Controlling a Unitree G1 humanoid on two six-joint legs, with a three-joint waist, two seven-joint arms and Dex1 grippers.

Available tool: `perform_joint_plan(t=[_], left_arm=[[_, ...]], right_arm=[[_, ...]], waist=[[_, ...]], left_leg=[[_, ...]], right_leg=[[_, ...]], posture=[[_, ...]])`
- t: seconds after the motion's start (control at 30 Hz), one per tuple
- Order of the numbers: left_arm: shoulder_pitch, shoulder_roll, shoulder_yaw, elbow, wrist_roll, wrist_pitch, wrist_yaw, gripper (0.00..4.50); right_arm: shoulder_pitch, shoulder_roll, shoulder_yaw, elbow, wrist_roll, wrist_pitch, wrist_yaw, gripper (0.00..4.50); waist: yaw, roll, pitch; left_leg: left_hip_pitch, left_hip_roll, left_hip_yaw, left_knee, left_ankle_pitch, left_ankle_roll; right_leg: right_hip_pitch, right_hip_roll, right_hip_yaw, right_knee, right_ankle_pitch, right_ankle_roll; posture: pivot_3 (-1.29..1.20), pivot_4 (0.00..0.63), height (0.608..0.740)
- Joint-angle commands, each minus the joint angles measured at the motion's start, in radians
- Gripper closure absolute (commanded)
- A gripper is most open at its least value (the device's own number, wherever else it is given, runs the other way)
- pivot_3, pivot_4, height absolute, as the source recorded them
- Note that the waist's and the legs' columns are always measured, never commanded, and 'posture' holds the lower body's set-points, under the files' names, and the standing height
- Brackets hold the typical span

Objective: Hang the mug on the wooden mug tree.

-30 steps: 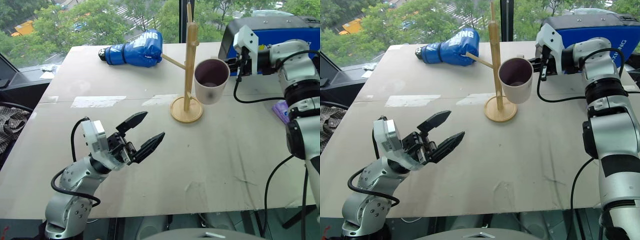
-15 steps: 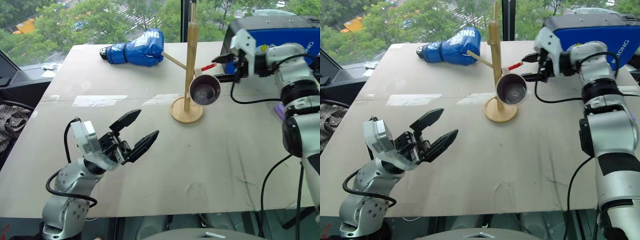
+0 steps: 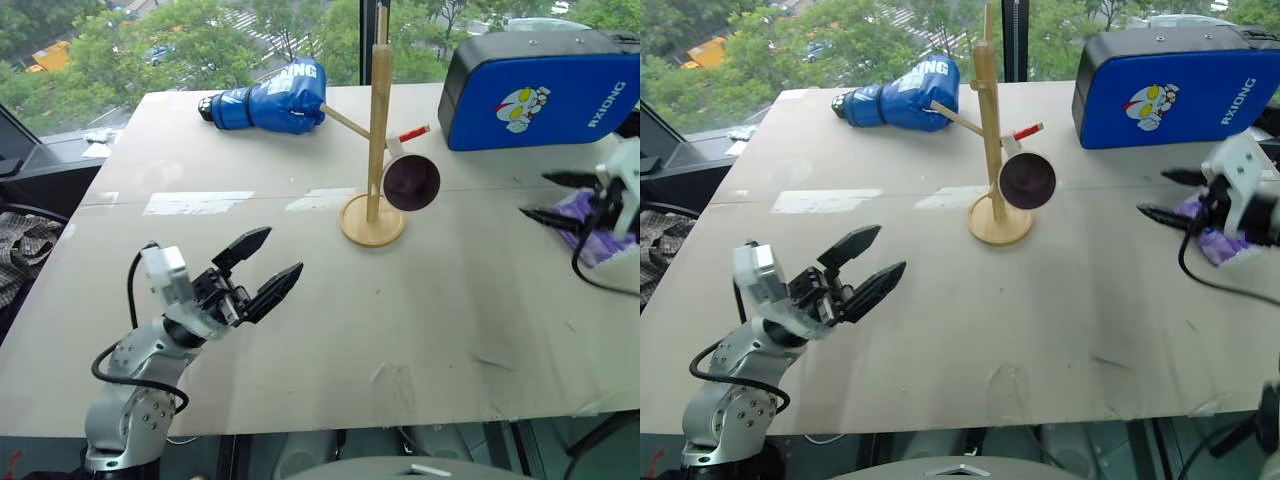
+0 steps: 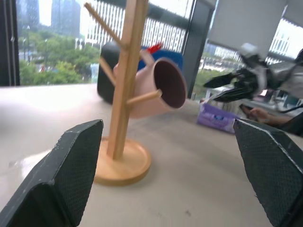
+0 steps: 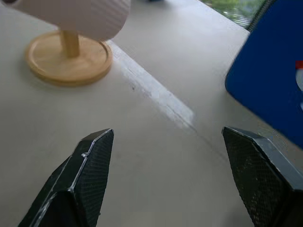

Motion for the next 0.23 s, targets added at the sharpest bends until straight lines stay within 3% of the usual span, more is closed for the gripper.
perform_joint_plan(t=[0.03, 0.13, 0.23], left_arm=[[0.008, 0.032, 0.006, 0.014, 0.046, 0.015, 0.016, 0.00], [0.019, 0.064, 0.017, 0.036, 0.054, 0.046, 0.012, 0.00], [0.023, 0.081, 0.015, 0.062, 0.068, 0.048, -0.002, 0.00]], right_arm=[[0.203, 0.045, -0.156, -0.237, 0.061, 0.073, -0.084, 0.83], [0.418, 0.127, -0.261, -0.428, 0.125, 0.143, -0.151, 0.83], [0.527, 0.175, -0.269, -0.534, 0.149, 0.163, -0.200, 0.83]], waist=[[0.004, 0.000, 0.000], [0.010, 0.001, -0.001], [0.002, 0.001, -0.001]], left_leg=[[0.000, 0.000, 0.000, 0.001, 0.000, 0.000], [0.001, 0.000, 0.000, 0.001, 0.000, 0.000], [0.009, 0.000, 0.002, 0.000, -0.001, 0.001]], right_leg=[[0.000, 0.000, 0.000, 0.000, 0.000, 0.000], [0.001, 0.000, 0.001, 0.000, 0.000, 0.000], [0.008, 0.000, 0.002, 0.000, 0.000, 0.000]], posture=[[0.00, 0.150, 0.740], [0.00, 0.150, 0.740], [0.00, 0.150, 0.740]])
